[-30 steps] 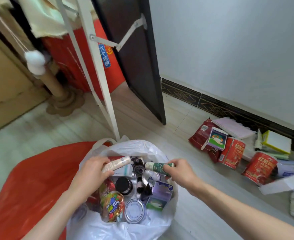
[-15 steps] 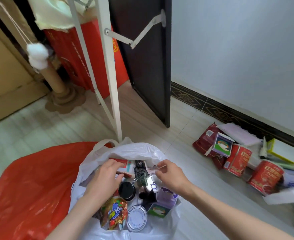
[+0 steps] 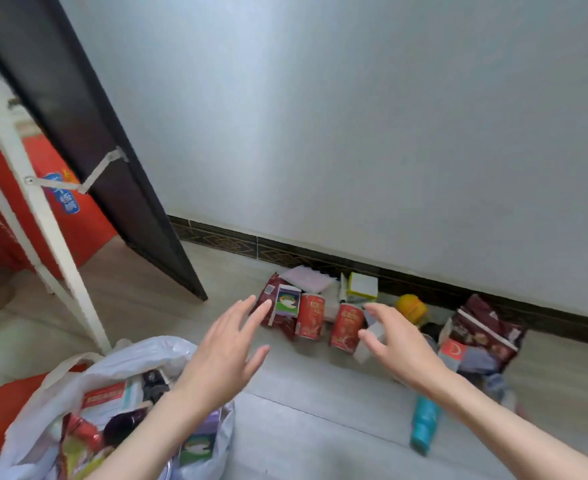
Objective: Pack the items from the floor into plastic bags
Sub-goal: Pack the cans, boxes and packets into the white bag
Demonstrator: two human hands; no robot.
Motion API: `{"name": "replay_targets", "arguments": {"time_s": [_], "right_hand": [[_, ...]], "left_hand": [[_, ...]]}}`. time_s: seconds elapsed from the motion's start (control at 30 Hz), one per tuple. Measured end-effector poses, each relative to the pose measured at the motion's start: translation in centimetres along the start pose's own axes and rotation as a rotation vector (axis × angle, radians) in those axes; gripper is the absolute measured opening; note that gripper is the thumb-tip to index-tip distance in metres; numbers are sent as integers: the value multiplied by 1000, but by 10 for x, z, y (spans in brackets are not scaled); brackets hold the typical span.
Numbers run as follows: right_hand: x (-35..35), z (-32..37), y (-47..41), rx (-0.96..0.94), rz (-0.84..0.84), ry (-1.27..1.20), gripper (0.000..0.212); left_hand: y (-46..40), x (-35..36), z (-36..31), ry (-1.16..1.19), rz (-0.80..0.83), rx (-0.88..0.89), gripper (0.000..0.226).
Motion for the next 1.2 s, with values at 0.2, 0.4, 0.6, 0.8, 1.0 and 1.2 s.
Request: {"name": "replay_targets", "arguments": {"time_s": [0.2, 0.4, 0.6, 0.8, 1.0, 1.2], "right_hand": [[-85, -85, 72, 186, -219, -48, 45], [-89, -164, 112, 385, -222, -66, 44], [-57, -234, 84, 537, -147, -76, 51], [-15, -296, 20, 633, -106, -73, 54], [0, -327, -24, 573, -69, 113, 86], [-4, -328, -26, 558, -81, 116, 69]], "left_hand": [[-33, -23, -91, 67, -40, 147, 64], [-49, 43, -144, 93, 113, 233, 61], [-85, 104, -162, 105, 214, 230, 61], [-109, 190, -154, 112, 347, 72, 68], [-145, 247, -155, 305, 331, -103, 66], [-159, 252, -164, 498, 303, -285, 29]]}}
Point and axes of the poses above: each hand's wrist, its own y-axis away from the middle knuckle, its own x-axis out of the palm, z = x × y, the point moved 8 cm from there along -y, towards the middle knuckle, and after that the axes turned 8 degrees about -y, right-handed, at the moved point
